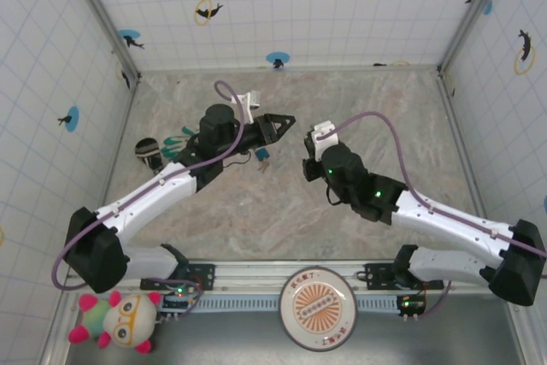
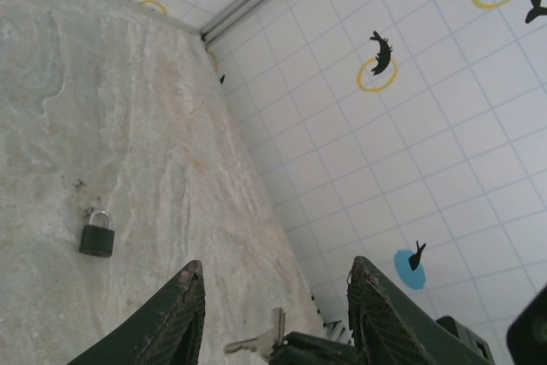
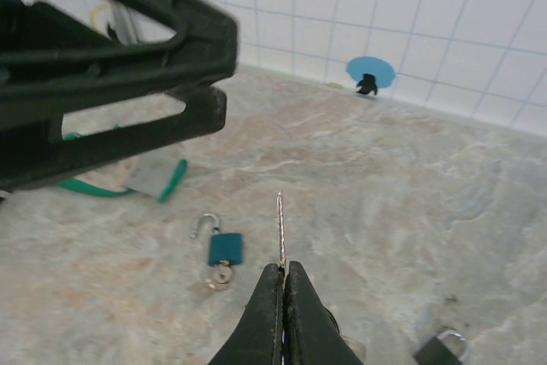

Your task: Unlock with the key

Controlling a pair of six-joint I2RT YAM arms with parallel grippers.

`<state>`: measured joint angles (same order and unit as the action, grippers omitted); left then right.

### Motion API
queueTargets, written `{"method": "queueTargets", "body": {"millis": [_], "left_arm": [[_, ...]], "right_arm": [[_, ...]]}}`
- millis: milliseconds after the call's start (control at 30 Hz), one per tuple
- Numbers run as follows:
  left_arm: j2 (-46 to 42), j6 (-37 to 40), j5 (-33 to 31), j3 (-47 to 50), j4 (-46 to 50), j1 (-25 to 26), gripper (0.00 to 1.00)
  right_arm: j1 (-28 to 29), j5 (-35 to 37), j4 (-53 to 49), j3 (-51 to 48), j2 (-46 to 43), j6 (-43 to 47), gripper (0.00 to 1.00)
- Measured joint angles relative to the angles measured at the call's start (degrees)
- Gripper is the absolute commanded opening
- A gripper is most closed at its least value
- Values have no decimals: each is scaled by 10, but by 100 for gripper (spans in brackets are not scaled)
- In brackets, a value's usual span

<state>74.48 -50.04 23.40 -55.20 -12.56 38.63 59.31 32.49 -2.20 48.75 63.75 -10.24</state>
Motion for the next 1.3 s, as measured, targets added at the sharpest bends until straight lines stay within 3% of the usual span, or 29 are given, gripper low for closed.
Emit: {"method": "queueTargets", "body": {"millis": [233,600,900,1067,1167,1233,1300], "left_arm": [[29,-9,4,-7,6,11,45],[52,-15,6,-26,16,20,43],[60,-27,16,-31,9,27,19],[63,-26,18,-31,5,29,1],[63,-25,18,-31,6,30,0],[63,-25,18,-31,5,30,0],[63,-25,18,-31,5,30,0]], "right_arm": [[23,65,0,10,19,43,0],[41,87,21,14,27,73,0],[53,109,41,14,35,94,0],[61,132,42,14,47,101,0],[64,141,41,14,47,104,0],[66,143,42,14,47,104,7],[66,145,41,14,47,103,23]]}}
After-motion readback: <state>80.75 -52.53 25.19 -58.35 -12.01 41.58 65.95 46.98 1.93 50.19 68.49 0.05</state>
